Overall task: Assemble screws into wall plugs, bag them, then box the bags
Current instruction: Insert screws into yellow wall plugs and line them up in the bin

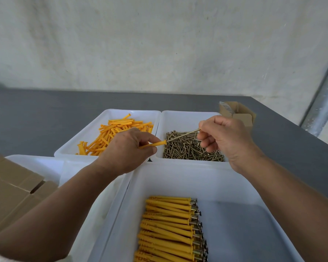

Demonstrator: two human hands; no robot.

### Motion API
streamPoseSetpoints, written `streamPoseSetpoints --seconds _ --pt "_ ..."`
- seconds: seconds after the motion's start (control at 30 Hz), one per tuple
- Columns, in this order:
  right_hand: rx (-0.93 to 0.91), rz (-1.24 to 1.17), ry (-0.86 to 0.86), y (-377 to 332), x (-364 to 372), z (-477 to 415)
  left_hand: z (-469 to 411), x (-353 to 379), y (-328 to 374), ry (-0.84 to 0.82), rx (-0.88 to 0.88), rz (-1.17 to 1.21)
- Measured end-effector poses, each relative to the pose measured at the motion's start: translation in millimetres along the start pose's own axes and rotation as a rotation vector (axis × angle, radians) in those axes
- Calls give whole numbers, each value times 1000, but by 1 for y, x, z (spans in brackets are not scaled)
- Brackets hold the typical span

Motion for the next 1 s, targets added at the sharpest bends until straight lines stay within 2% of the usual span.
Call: streamPoseSetpoints --seconds 0.5,1.0 --pt "23 89 -110 4 12 4 -1 0 7 10 55 43" --pt "-24 329 -229 6 32 13 -1 7 17 -37 99 32"
Point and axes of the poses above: each hand's wrist, its own z-axis away from the middle knuckle, its own x-axis out of the palm, y = z × x, the point moved 7 cm from there along -z, towards the middle knuckle, and after that the axes turned 15 degrees about x, right-handed, at the moved point
